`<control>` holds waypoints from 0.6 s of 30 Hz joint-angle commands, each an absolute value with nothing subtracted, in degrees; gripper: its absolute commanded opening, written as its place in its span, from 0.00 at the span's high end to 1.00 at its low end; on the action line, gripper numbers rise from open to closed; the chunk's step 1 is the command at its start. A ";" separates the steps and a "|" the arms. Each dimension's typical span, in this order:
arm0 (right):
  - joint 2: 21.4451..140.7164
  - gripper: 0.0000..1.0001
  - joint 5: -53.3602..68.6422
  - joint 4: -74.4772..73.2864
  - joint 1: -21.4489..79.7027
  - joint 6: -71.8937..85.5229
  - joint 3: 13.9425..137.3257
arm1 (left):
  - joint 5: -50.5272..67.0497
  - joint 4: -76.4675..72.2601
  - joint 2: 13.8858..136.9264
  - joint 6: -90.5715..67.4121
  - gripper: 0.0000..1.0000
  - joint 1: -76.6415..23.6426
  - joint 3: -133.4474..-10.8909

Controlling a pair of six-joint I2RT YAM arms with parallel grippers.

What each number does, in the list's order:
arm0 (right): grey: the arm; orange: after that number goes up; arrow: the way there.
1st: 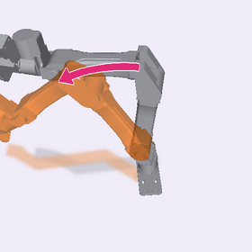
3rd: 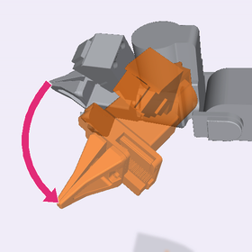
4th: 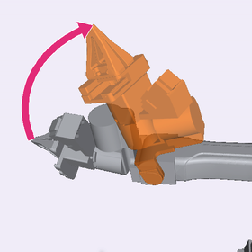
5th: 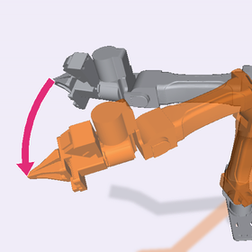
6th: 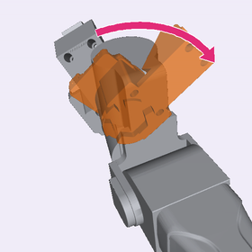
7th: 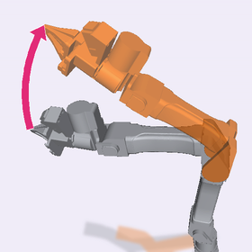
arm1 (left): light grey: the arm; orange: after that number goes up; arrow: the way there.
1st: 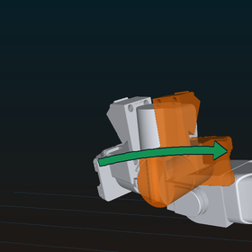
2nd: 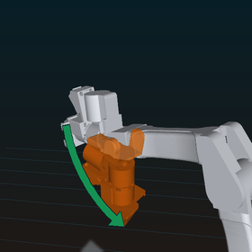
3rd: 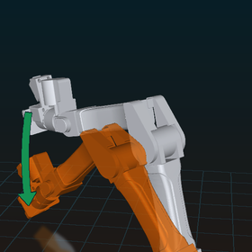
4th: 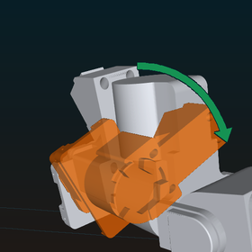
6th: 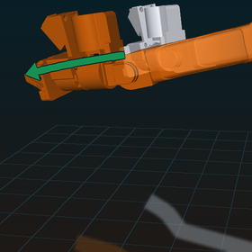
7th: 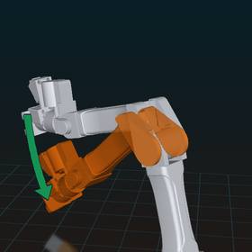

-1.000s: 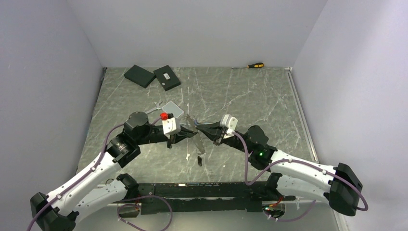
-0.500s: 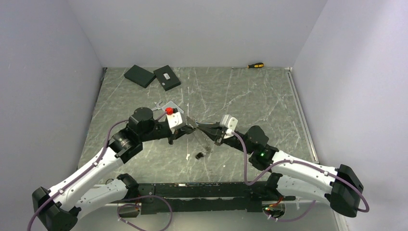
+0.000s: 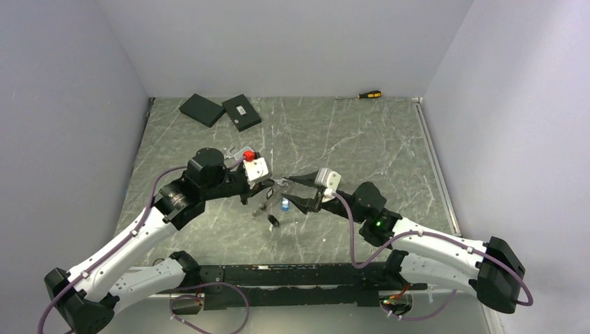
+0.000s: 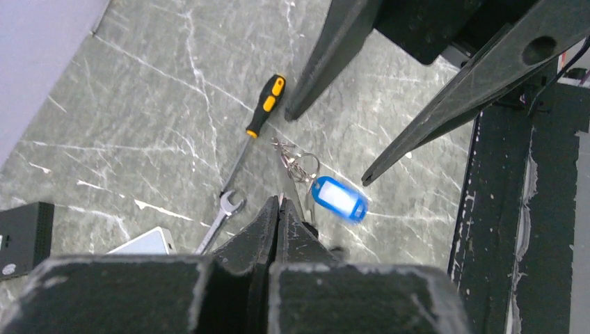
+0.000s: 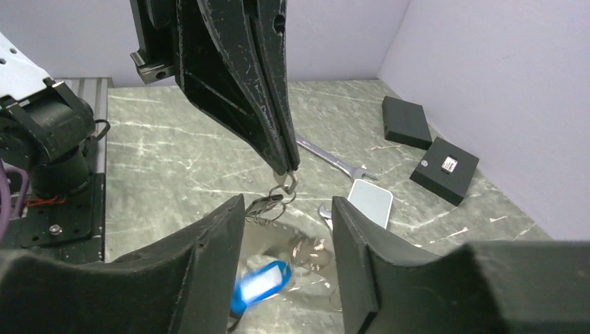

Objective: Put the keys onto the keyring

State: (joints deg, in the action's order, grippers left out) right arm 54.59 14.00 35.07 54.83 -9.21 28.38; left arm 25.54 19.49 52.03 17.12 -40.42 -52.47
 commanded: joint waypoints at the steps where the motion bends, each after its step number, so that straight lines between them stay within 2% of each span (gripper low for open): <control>1: 54.33 0.46 14.28 36.83 54.59 -9.42 30.14 | 25.05 20.91 51.94 19.05 1.00 -40.31 -55.60; 18: 53.75 0.43 12.90 34.40 54.58 -11.19 30.11 | 21.64 22.81 52.09 22.16 1.00 -40.34 -57.31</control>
